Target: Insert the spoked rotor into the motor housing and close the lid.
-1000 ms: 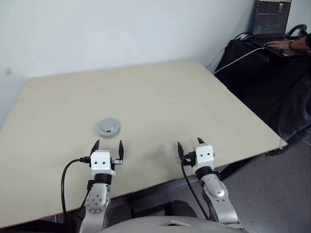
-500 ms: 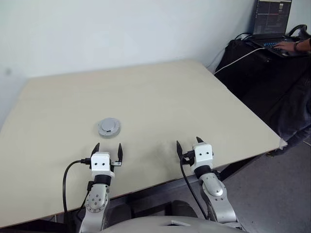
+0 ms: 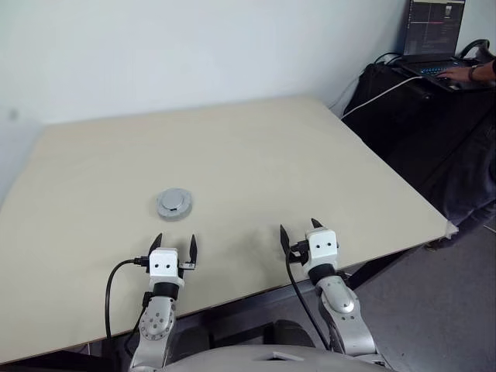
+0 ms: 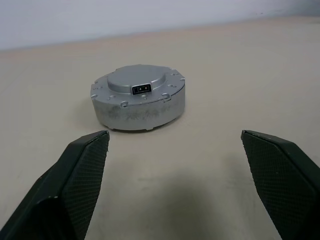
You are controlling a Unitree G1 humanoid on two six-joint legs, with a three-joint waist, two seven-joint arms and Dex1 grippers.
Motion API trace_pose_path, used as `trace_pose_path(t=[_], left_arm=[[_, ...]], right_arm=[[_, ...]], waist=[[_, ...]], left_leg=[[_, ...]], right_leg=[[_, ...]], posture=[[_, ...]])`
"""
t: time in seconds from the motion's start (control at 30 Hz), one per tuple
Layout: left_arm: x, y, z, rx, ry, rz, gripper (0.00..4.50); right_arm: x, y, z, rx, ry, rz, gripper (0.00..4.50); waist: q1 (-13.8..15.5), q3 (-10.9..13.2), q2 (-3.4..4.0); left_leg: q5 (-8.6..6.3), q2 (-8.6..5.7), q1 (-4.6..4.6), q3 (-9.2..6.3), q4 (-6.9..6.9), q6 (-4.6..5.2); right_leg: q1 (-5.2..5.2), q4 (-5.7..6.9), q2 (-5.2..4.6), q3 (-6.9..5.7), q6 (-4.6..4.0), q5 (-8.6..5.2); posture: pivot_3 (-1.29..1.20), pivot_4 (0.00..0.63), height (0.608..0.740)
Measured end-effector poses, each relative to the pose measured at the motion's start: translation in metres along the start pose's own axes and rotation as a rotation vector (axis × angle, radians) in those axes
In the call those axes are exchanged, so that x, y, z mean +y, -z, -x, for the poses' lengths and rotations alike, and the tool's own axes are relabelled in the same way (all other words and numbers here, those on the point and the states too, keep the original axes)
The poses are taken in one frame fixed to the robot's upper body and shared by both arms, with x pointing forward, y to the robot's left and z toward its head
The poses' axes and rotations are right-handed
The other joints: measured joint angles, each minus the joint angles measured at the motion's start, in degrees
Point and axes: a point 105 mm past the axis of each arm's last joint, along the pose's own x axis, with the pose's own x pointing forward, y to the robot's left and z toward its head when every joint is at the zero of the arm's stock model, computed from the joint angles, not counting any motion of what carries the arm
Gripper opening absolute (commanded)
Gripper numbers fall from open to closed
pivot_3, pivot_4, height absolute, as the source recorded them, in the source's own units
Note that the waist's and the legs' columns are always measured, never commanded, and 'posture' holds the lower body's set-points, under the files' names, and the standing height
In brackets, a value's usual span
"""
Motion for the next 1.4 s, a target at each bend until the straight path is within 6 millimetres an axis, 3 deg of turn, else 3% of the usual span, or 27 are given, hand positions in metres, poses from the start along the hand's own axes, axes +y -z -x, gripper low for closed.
trace_pose_path(t=[0.43,1.4], left_arm=[[0.0030,0.0095,-0.0011,0.005,0.002,0.008,4.47],[-0.0063,0.0093,-0.0081,-0.007,0.035,0.020,4.47]], right_arm=[[0.0004,-0.0001,0.0000,-0.001,0.004,-0.006,4.50],[-0.0053,0.0014,0.0038,-0.004,0.026,-0.002,4.50]], waist=[[-0.01,-0.02,0.00],[-0.05,-0.10,0.07]], left_leg=[[0.00,0.00,0.01,-0.01,0.00,0.00],[0.01,-0.01,0.06,-0.01,0.01,0.01]], right_leg=[[0.03,0.00,0.00,-0.01,0.00,0.00],[0.07,0.02,0.00,-0.01,0.00,0.01]], posture=[[0.00,0.000,0.740],[0.00,0.000,0.740]])
